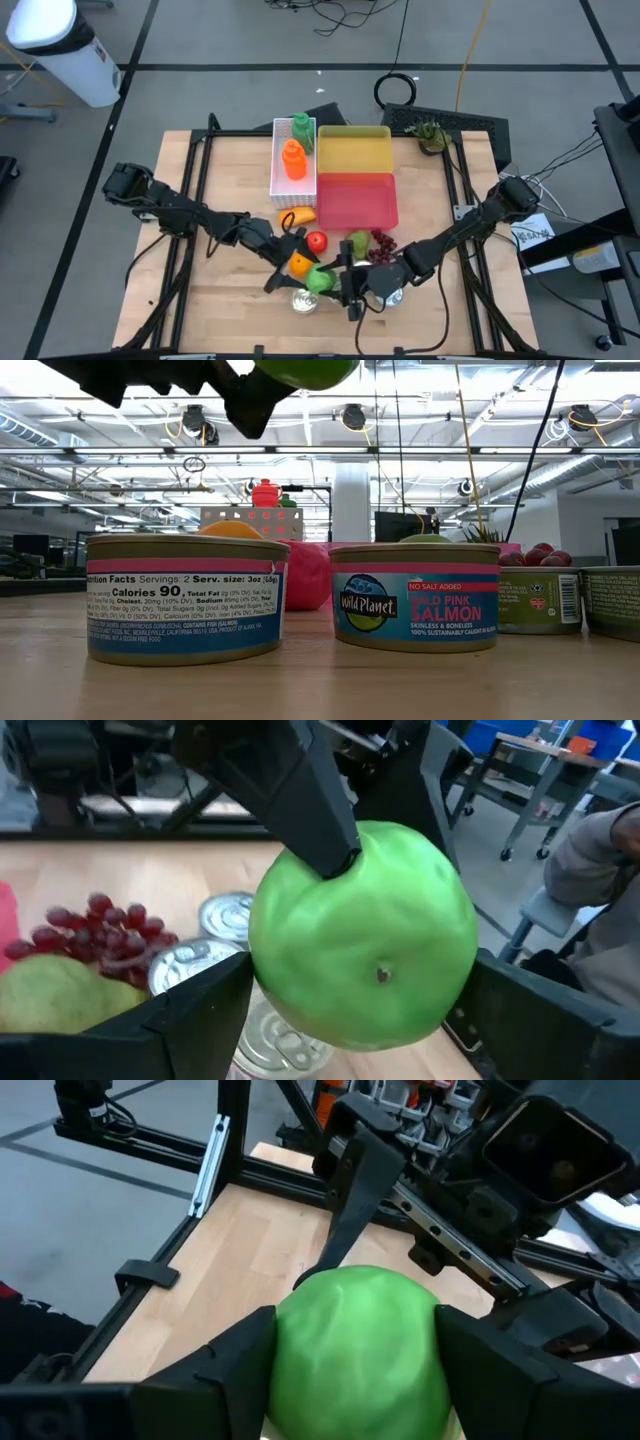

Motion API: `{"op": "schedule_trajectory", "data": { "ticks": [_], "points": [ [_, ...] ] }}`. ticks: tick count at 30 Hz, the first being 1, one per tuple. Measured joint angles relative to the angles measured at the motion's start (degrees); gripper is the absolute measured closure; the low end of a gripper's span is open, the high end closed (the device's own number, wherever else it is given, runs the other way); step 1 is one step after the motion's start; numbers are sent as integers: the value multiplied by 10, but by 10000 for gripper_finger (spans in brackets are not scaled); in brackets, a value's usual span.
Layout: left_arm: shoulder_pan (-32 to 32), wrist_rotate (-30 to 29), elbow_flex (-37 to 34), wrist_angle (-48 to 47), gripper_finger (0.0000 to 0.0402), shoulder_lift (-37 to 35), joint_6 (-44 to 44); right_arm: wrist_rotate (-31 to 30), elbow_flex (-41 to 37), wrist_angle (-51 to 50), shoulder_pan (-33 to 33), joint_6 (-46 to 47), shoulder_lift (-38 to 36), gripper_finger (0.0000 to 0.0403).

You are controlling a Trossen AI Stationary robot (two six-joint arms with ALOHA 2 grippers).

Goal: Pick & Place Food Item
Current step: Put the green apple into the yellow bin

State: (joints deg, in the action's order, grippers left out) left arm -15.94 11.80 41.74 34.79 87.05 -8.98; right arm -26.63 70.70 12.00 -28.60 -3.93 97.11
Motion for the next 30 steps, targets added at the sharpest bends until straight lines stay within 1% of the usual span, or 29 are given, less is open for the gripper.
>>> {"op": "schedule_trajectory", "data": {
  "ticks": [3,8,14,17,20,23,27,30],
  "points": [
    [0,2,0,9,65,0,13,-2,0,2,0,0,0,172],
    [0,6,0,10,134,0,36,-3,0,4,1,1,0,160],
    [1,5,0,15,135,0,68,-6,1,7,1,-3,-1,144],
    [3,-4,1,30,135,-4,76,-15,1,-12,-5,-2,-28,140],
    [13,-16,5,42,137,-13,69,-69,1,-52,-21,22,-68,139],
    [22,-12,4,39,139,-17,64,-144,-24,-72,-50,47,-110,141],
    [21,0,3,40,139,-17,63,-211,-89,-19,-83,43,-148,141],
    [22,-2,3,82,139,-17,64,-247,-142,44,-92,26,-173,141]
  ]
}}
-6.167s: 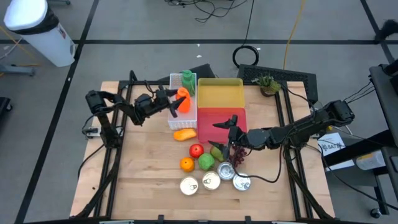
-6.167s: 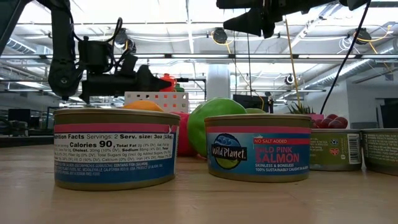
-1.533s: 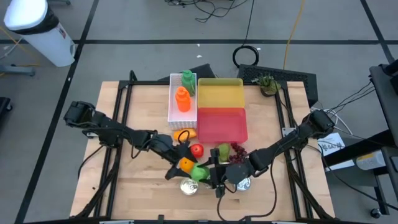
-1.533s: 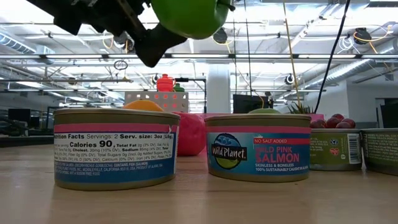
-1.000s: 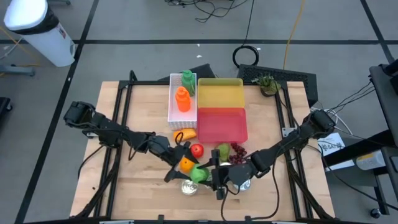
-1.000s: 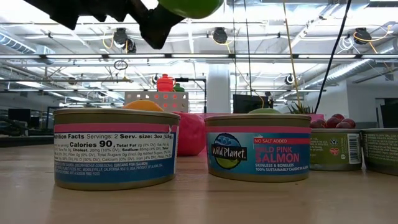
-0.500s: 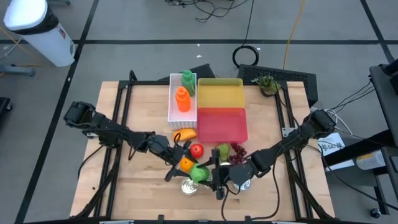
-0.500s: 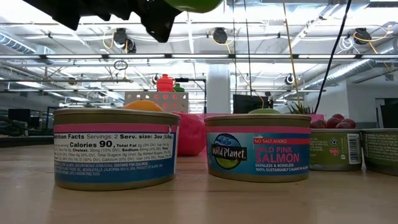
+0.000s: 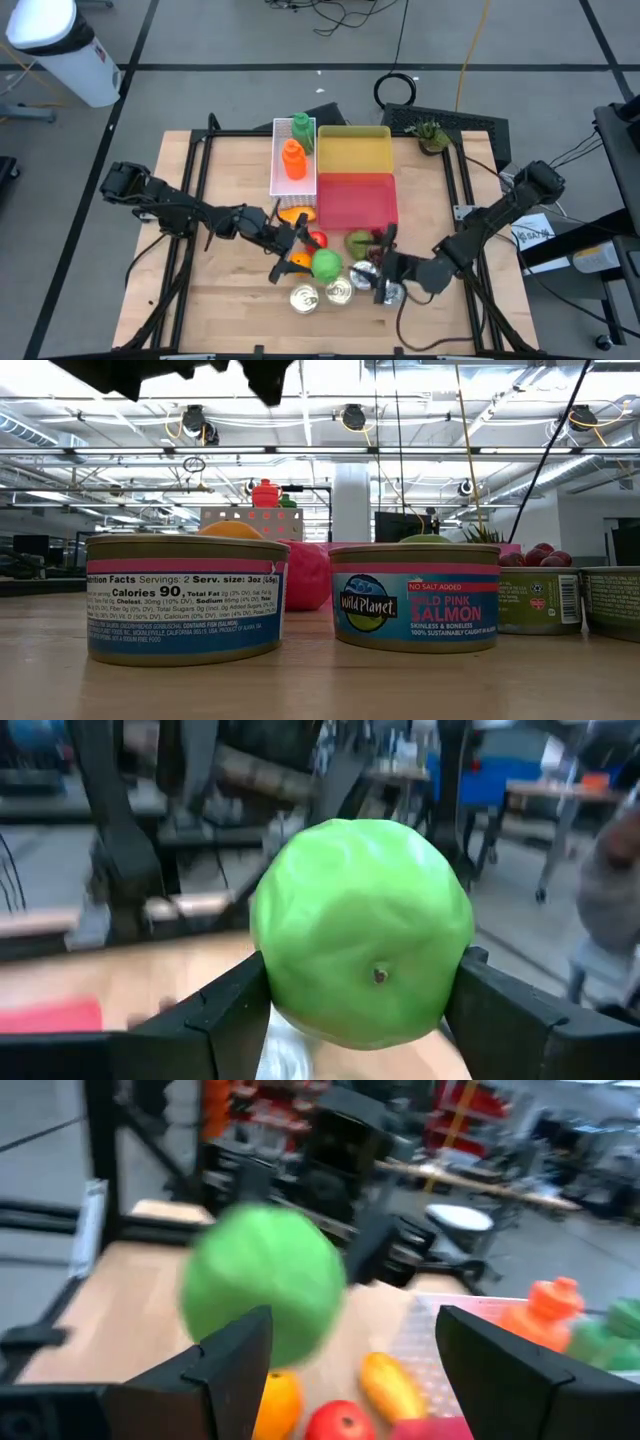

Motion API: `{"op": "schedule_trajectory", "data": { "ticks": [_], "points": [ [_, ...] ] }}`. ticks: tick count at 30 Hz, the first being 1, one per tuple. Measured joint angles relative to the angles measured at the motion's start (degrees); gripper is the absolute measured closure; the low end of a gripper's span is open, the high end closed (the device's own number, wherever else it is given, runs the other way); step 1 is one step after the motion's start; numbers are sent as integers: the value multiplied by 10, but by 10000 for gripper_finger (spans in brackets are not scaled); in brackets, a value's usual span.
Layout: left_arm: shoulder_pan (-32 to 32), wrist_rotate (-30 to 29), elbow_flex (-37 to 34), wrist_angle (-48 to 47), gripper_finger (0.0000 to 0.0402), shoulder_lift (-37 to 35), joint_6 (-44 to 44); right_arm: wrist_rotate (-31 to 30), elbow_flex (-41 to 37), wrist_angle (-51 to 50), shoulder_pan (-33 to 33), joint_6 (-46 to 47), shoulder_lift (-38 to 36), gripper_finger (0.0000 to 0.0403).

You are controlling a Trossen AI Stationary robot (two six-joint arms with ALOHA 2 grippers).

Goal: Pick & Place Food Item
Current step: Put the green apple into the yellow bin

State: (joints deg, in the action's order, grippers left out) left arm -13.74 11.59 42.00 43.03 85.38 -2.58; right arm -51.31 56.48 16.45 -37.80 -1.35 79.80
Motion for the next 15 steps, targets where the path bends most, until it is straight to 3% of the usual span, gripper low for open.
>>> {"op": "schedule_trajectory", "data": {
  "ticks": [4,9,15],
  "points": [
    [5,13,0,73,140,0,16,1,-74,99,1,-5,-25,141],
    [45,21,-4,97,140,0,-3,0,-145,232,9,-53,-42,140],
    [91,51,-31,212,140,22,-48,8,-165,319,13,-102,-42,140]
  ]
}}
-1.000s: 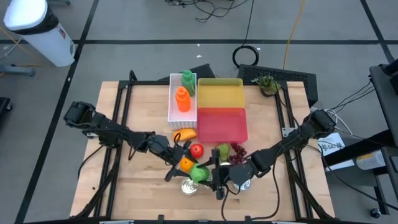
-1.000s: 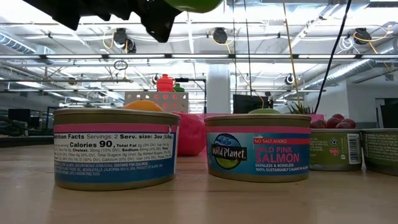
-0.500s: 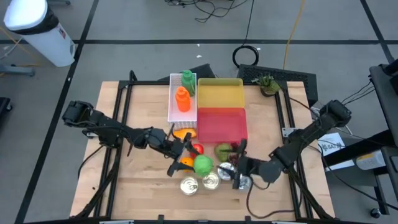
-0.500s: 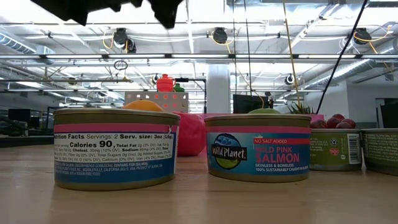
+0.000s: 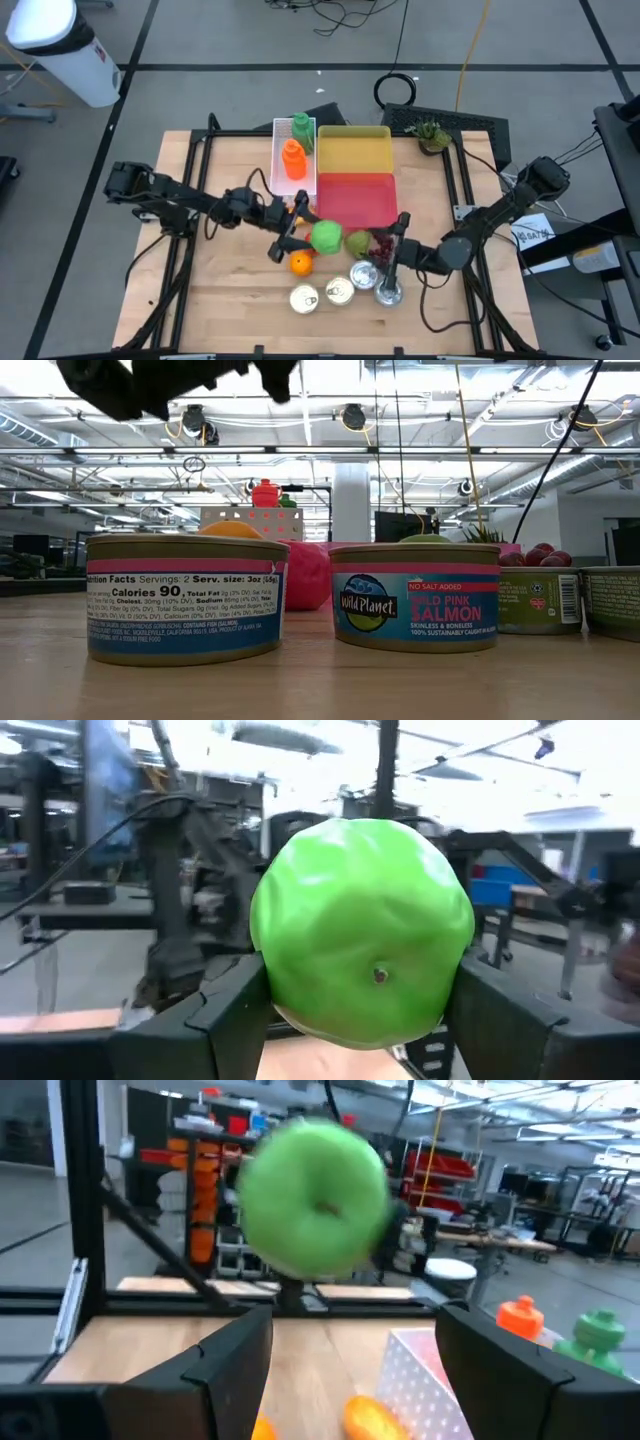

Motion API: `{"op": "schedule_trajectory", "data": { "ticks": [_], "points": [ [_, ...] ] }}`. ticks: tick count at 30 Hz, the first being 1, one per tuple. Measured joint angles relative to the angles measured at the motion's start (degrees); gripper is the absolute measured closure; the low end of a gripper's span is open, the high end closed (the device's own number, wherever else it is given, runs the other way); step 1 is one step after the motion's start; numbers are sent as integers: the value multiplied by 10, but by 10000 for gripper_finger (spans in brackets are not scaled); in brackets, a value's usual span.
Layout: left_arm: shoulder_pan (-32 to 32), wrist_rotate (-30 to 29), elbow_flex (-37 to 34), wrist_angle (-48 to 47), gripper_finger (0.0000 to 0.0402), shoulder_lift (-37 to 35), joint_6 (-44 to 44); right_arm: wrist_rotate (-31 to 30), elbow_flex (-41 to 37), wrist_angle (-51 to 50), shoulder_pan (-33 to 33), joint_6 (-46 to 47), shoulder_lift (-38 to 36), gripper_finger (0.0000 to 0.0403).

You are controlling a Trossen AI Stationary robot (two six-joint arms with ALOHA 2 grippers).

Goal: Pick & Place Food Item
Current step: Put the green apple into the yellow bin

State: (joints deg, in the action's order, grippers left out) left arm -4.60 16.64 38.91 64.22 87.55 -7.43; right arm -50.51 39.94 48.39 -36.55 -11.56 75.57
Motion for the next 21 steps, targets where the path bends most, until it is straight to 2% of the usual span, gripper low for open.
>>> {"op": "schedule_trajectory", "data": {
  "ticks": [4,9,21],
  "points": [
    [19,13,-11,43,140,28,-35,54,0,9,19,30,6,147],
    [21,30,-11,106,142,76,-62,87,0,47,55,48,33,171],
    [21,24,-10,119,144,92,-68,89,0,71,62,49,44,239]
  ]
}}
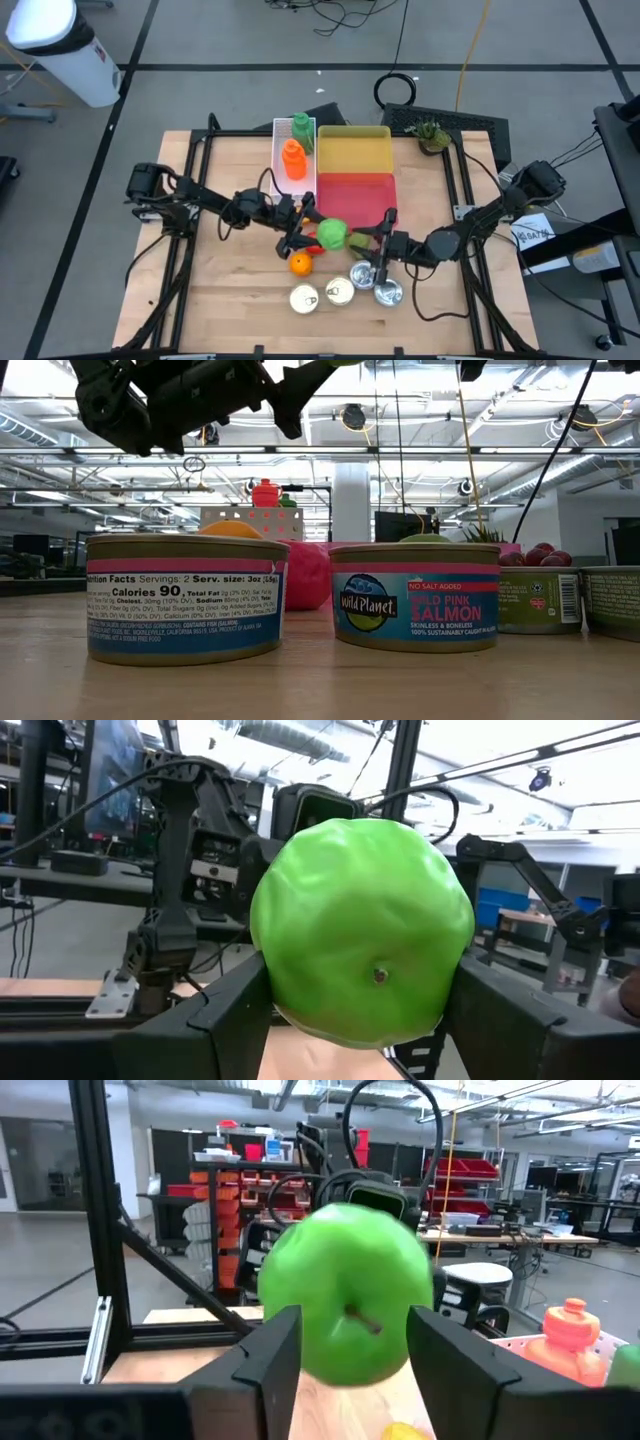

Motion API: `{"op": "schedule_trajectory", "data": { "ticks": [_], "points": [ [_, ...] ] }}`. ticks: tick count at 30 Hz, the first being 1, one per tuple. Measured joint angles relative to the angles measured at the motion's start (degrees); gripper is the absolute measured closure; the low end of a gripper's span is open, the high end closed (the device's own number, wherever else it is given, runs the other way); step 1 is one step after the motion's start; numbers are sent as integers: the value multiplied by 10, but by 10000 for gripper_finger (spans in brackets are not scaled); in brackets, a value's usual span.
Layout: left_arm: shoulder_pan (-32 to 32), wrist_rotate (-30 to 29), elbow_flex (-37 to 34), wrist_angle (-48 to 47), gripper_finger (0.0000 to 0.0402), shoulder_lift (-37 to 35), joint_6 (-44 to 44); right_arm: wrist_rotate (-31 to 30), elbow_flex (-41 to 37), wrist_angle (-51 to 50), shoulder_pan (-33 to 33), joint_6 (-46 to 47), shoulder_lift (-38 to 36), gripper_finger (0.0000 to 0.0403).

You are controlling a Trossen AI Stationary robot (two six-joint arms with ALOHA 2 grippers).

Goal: Pick & Place Food Item
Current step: Put the green apple into the yellow bin

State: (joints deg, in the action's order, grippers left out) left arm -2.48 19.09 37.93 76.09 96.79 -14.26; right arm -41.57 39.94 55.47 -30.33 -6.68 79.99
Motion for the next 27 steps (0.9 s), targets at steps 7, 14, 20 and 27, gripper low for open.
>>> {"op": "schedule_trajectory", "data": {
  "ticks": [7,14,20,27],
  "points": [
    [0,-2,0,1,145,0,0,37,0,-2,12,17,10,244],
    [1,-2,0,-1,145,0,1,42,2,34,26,13,27,249],
    [0,-2,0,-13,148,0,1,43,2,34,25,11,27,262],
    [0,-2,0,-13,148,0,1,43,2,33,25,9,27,289]
  ]
}}
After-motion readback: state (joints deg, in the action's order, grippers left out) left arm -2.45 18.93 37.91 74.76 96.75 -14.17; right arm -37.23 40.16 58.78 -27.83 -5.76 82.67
